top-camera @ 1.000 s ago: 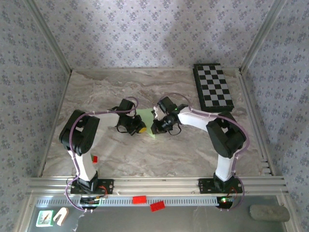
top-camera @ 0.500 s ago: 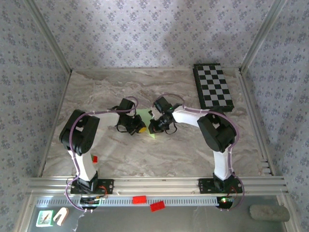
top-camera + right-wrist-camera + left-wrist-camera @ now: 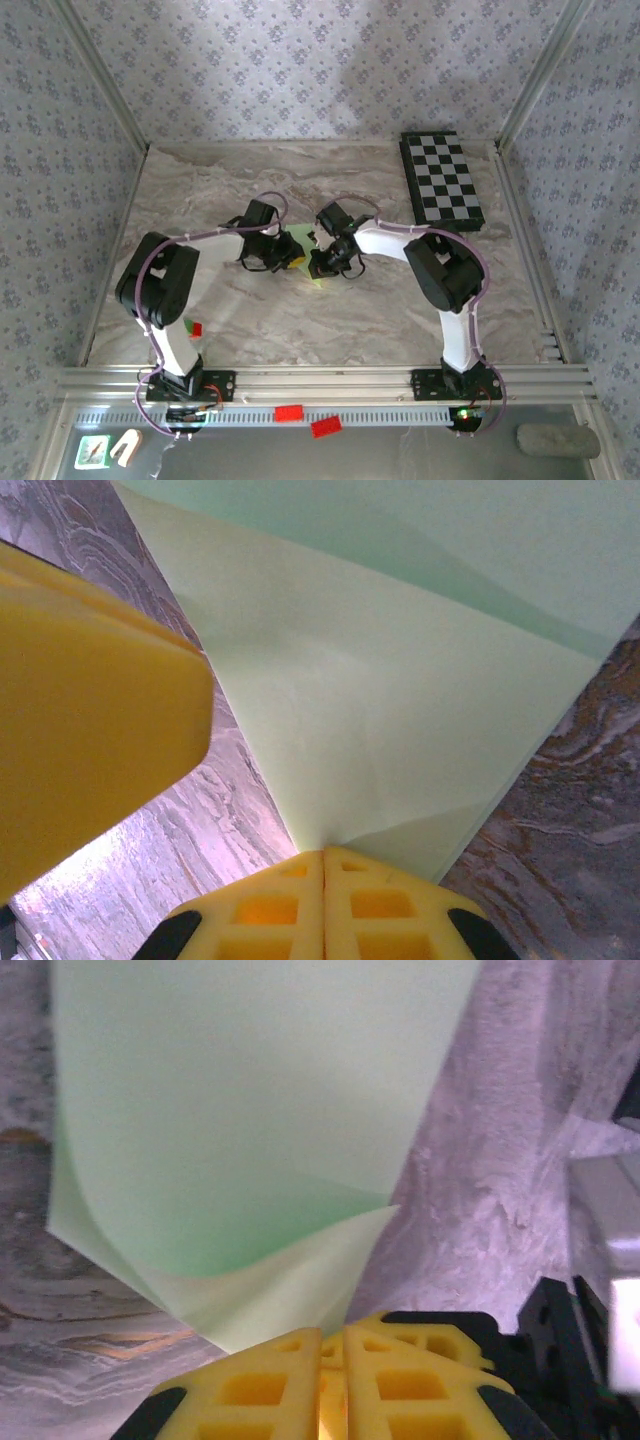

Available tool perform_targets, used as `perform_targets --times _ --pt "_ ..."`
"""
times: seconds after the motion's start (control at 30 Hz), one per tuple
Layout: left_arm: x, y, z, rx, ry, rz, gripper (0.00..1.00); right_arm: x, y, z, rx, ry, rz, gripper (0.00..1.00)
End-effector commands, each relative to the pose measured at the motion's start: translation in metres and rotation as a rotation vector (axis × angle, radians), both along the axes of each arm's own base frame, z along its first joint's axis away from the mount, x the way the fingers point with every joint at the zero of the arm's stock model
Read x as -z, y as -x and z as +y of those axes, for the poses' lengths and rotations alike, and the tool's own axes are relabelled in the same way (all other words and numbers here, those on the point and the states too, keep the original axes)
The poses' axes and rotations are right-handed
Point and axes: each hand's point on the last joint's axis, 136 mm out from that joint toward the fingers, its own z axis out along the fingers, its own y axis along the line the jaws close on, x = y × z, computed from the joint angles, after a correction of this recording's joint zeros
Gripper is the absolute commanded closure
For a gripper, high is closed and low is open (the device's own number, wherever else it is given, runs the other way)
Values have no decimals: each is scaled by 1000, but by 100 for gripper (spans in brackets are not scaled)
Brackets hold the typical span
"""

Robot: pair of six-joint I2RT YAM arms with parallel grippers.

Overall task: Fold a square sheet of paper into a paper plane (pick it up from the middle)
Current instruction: Third fold the triangle at the center of the table.

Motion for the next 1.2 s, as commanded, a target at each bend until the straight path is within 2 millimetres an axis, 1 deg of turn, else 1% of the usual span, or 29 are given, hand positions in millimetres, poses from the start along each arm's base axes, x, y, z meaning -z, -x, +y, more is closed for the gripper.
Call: perform_targets --times 0.0,0.3,0.57,0.87,1.0,1.17 --pt "-5 7 -6 65 7 -48 86 27 11 -20 2 130 49 94" --pt "12 9 -9 91 -34 -28 87 28 11 -22 9 149 55 94" --pt "29 11 -3 97 -92 -14 87 31 14 -27 12 172 63 94" --pt "42 4 18 146 -224 -32 88 42 21 -45 12 258 75 94" --pt "45 -3 31 150 -247 -34 88 46 23 -52 14 283 81 94" --pt "44 -19 51 141 -263 -51 88 47 24 -55 22 291 85 94"
